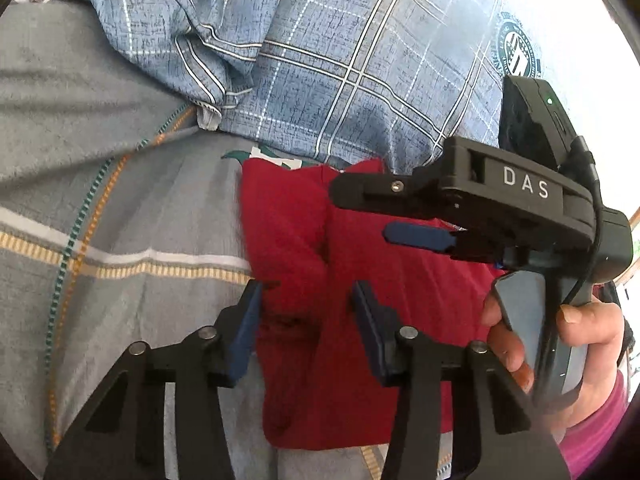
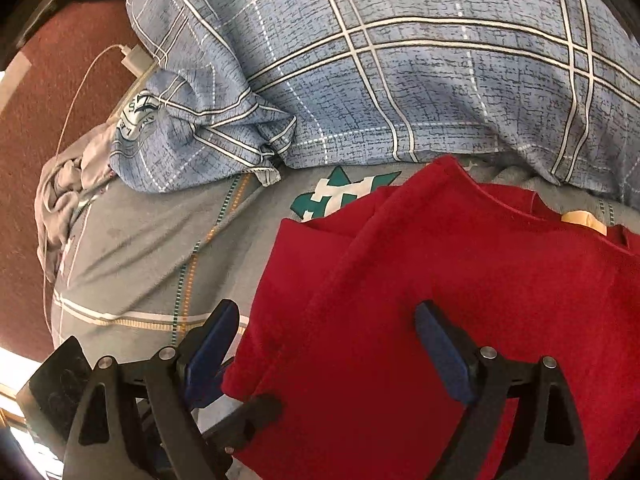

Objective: Fold small clothes

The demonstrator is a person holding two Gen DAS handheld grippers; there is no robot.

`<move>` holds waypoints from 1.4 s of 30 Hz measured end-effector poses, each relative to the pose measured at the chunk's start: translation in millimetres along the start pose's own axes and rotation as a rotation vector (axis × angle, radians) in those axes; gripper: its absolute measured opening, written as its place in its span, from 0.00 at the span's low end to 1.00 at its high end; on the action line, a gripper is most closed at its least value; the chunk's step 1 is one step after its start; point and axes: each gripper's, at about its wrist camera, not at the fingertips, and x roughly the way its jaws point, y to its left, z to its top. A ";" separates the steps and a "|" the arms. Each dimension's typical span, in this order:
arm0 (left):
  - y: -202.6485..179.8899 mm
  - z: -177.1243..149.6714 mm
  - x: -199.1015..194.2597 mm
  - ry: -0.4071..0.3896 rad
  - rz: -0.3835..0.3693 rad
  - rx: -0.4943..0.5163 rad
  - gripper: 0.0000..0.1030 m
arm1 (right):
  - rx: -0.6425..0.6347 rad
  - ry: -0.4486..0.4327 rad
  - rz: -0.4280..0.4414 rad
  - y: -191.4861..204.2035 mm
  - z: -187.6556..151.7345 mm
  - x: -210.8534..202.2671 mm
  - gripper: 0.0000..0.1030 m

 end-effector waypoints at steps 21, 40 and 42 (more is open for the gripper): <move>-9.2 -4.4 10.6 -0.005 0.029 0.020 0.45 | 0.034 0.009 0.013 -7.2 -0.9 -0.5 0.88; -69.0 -15.5 -22.7 -0.103 -0.101 0.311 0.25 | -0.092 0.128 -0.066 27.2 14.0 9.3 0.93; -71.2 -16.5 -22.0 -0.099 -0.102 0.325 0.25 | -0.132 0.177 -0.128 30.3 13.0 20.5 0.93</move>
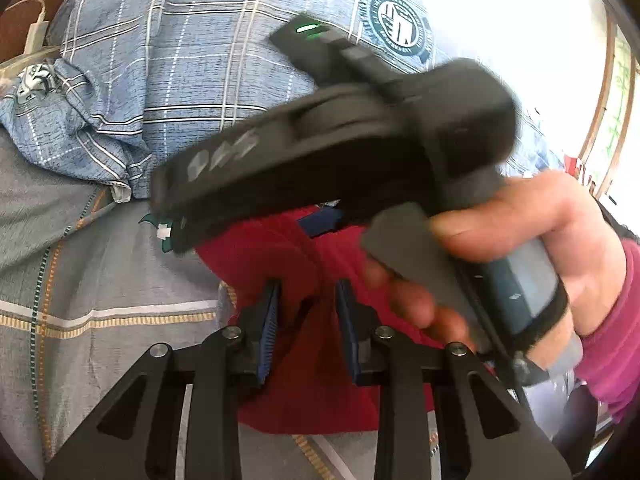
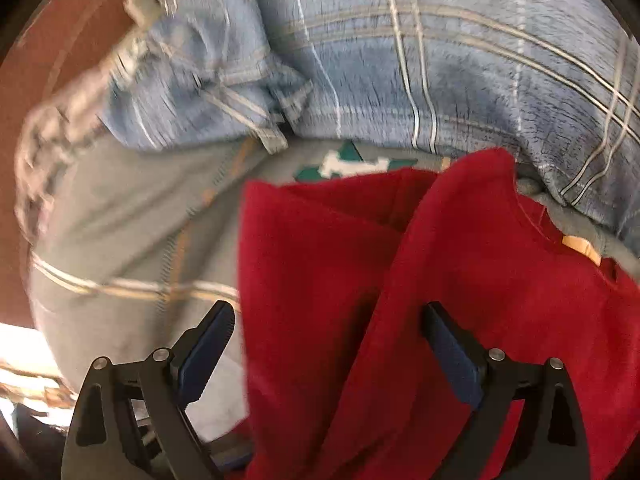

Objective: Fold small clothes

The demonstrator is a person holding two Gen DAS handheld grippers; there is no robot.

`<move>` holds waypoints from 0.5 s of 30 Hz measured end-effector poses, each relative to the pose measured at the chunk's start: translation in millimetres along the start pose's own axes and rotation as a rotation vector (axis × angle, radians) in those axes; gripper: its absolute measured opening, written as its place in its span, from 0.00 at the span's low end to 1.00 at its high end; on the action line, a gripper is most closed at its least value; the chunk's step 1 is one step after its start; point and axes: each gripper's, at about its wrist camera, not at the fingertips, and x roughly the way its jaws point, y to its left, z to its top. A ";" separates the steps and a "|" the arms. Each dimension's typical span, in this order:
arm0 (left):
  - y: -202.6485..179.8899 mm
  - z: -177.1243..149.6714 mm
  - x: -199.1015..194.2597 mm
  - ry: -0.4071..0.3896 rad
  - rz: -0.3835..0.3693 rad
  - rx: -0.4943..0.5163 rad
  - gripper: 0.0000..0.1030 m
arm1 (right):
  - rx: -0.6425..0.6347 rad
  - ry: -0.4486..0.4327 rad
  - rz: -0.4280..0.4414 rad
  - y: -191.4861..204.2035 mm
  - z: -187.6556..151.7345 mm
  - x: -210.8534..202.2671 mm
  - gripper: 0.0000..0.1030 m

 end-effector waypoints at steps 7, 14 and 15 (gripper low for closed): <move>-0.8 -2.7 -2.9 0.012 0.006 0.027 0.26 | -0.072 -0.081 -0.075 -11.1 -12.5 -12.2 0.38; -0.7 -4.5 -26.0 -0.076 -0.014 -0.009 0.80 | 0.066 -0.221 0.075 -58.4 -36.5 -53.1 0.30; -3.4 -4.9 -22.7 -0.063 0.004 0.012 0.80 | 0.072 -0.225 0.083 -61.5 -37.9 -54.4 0.30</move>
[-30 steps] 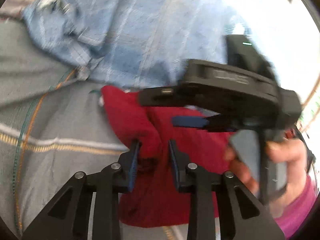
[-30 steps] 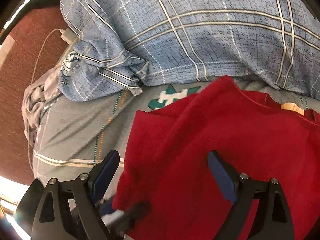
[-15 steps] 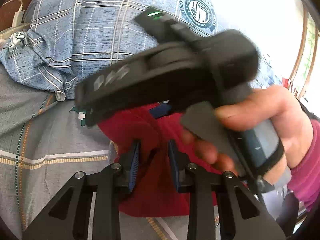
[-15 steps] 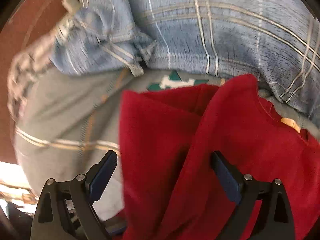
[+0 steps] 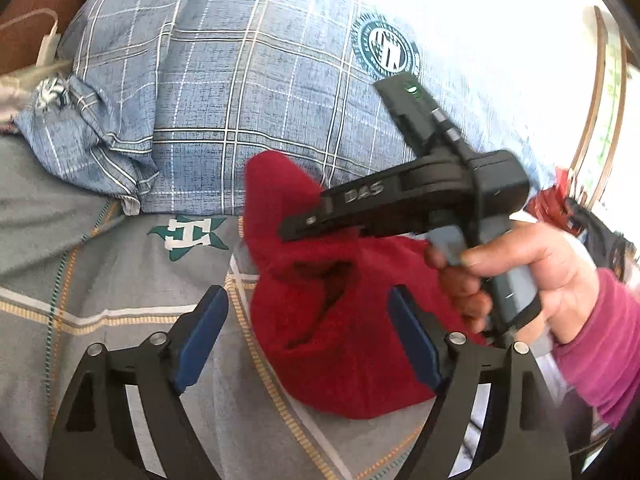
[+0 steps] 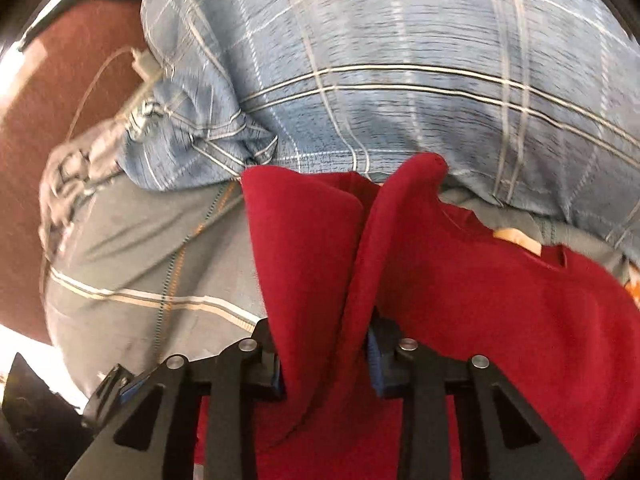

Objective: Fold small clothes

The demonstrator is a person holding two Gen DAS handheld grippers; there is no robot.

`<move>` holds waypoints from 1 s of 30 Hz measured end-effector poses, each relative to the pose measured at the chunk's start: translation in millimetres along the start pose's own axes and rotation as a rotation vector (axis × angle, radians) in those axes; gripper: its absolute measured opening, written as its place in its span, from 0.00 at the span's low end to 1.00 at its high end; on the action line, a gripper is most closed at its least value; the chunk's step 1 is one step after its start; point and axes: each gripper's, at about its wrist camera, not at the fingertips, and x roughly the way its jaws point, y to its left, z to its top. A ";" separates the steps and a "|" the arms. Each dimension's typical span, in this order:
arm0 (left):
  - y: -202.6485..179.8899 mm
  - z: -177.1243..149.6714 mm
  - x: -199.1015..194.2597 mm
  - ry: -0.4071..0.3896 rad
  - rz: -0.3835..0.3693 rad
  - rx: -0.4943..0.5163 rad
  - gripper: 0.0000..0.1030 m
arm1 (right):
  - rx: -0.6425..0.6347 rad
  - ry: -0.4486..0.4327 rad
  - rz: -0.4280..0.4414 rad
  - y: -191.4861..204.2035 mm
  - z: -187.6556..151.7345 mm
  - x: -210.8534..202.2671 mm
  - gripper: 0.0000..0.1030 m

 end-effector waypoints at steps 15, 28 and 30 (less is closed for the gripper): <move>-14.8 -3.4 20.7 0.089 0.006 0.056 0.18 | 0.083 -0.099 0.070 -15.9 -11.5 -15.0 0.27; -100.3 20.7 -6.0 0.076 -0.039 0.189 0.16 | -0.002 -0.266 -0.030 -25.1 -35.2 -126.1 0.25; -119.3 23.0 -0.6 0.081 -0.057 0.216 0.16 | 0.021 -0.275 -0.042 -40.3 -40.5 -138.1 0.25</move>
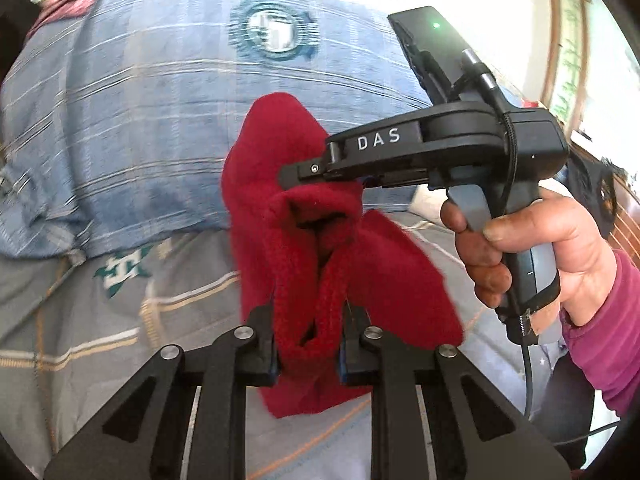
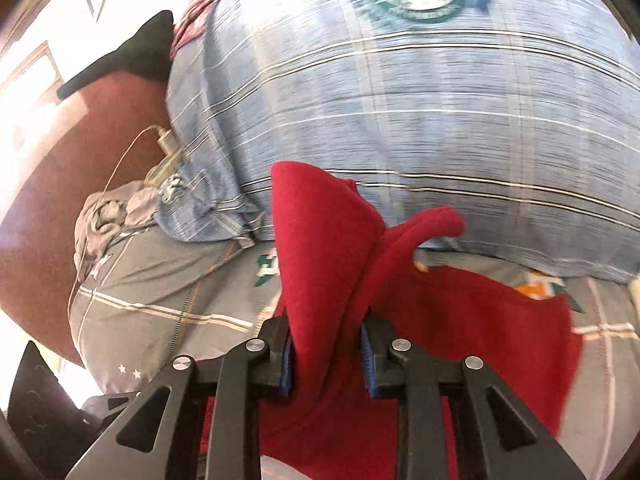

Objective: Fold small clothes

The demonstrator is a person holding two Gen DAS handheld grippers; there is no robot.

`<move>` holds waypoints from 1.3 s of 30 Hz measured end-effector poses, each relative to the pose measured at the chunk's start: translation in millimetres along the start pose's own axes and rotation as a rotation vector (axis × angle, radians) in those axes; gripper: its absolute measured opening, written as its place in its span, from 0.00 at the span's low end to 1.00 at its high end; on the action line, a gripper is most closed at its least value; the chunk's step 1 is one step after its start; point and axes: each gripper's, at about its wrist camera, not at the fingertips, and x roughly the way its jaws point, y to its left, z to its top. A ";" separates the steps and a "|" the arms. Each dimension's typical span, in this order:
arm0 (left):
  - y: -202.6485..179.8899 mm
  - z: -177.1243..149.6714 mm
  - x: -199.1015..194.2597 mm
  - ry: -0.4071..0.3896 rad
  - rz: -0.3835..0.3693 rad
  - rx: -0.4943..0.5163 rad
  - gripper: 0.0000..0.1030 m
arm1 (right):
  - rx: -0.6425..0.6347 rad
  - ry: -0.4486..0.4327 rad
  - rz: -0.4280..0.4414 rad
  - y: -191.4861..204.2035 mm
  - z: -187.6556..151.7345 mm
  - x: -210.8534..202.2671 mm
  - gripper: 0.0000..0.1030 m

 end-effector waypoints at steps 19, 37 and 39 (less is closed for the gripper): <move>-108.0 -29.3 92.9 0.223 -0.103 0.120 0.20 | 0.274 0.037 -0.145 -157.0 -73.9 -16.3 0.35; -37.0 -28.9 49.2 0.151 0.112 0.055 0.53 | 0.026 0.025 -0.151 -71.9 -73.9 -47.1 0.46; -34.2 -38.0 59.1 0.188 0.115 0.044 0.53 | -0.001 0.081 -0.265 -76.9 -91.9 -35.9 0.46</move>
